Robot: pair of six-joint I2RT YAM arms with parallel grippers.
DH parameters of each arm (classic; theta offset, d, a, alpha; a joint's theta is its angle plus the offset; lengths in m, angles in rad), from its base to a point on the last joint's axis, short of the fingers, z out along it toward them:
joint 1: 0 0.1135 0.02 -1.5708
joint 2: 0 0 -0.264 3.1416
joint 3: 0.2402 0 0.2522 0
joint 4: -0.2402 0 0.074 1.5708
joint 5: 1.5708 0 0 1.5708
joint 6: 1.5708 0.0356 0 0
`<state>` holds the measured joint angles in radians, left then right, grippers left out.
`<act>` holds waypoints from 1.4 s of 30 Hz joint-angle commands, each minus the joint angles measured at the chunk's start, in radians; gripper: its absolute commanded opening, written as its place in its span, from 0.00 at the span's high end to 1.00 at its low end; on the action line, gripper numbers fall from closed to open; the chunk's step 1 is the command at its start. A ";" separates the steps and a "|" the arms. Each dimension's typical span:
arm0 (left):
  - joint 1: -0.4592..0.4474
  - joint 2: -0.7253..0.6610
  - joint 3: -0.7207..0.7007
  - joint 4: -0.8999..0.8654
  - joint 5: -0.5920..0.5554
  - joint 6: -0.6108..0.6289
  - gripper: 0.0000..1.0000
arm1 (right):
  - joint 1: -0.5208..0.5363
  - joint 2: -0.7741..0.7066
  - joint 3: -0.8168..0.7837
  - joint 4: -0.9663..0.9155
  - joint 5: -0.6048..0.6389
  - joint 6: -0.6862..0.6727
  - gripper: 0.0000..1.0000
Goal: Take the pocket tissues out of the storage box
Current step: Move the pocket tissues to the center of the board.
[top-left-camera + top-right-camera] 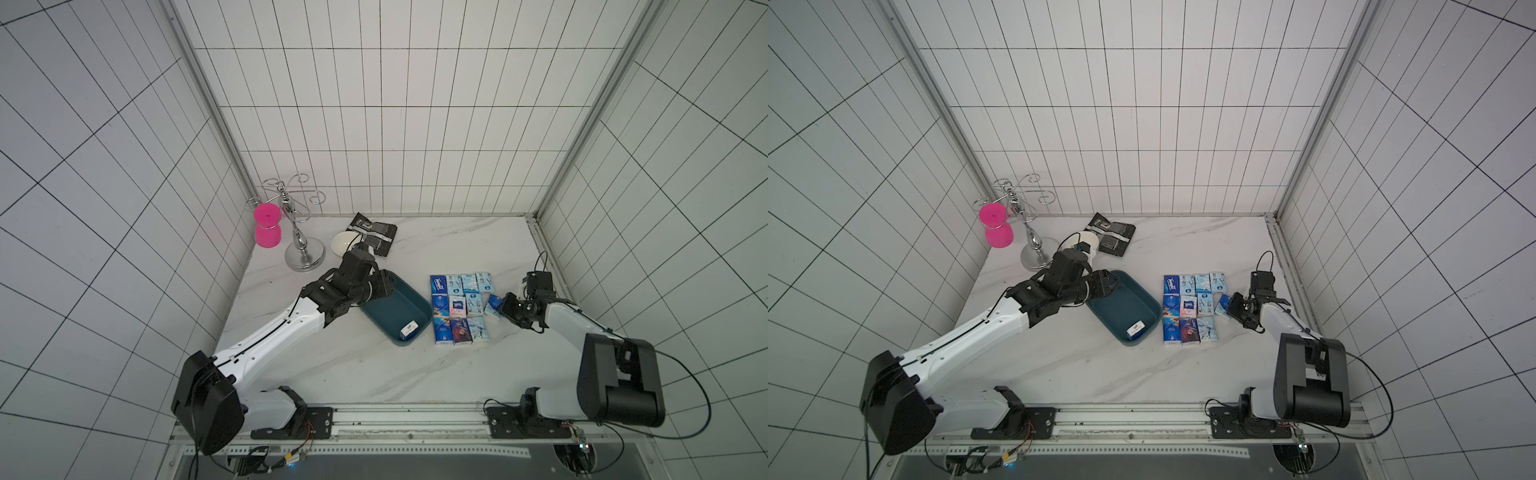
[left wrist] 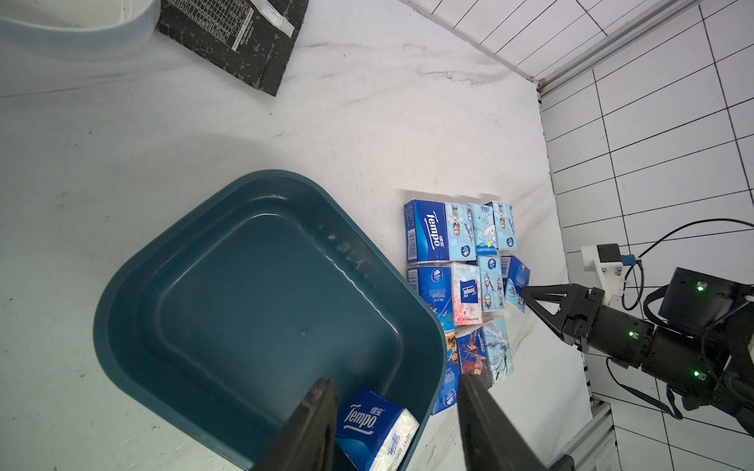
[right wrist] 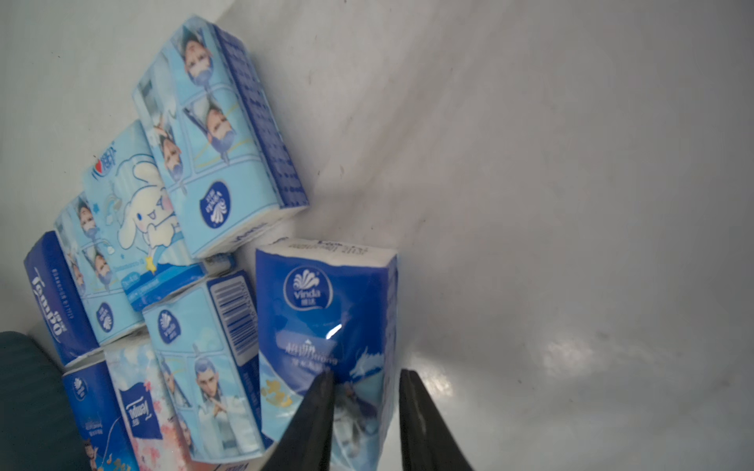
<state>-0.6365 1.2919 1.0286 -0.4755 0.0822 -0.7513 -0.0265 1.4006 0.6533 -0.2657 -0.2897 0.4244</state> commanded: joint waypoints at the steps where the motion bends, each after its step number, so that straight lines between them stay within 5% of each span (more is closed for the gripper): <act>1: 0.009 -0.010 0.001 0.006 -0.013 0.012 0.49 | -0.006 0.020 0.003 0.014 -0.007 0.000 0.78; 13: 0.019 0.003 0.008 0.000 0.016 0.021 0.49 | -0.008 0.000 0.039 -0.042 0.015 -0.052 0.84; 20: 0.018 -0.012 0.002 -0.015 0.019 0.028 0.49 | -0.010 0.097 0.176 -0.225 0.062 -0.176 0.84; 30: 0.018 -0.039 -0.002 -0.018 0.016 0.023 0.49 | -0.047 0.005 0.186 -0.261 0.073 -0.199 0.79; 35: 0.019 -0.050 0.000 -0.026 0.011 0.022 0.49 | -0.048 -0.051 0.178 -0.222 0.066 -0.170 0.64; 42: 0.015 -0.050 -0.005 -0.022 0.011 0.011 0.49 | -0.050 0.038 0.189 -0.201 -0.007 -0.186 0.59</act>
<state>-0.6201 1.2560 1.0283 -0.4946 0.0982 -0.7414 -0.0662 1.3983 0.8017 -0.4667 -0.2714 0.2493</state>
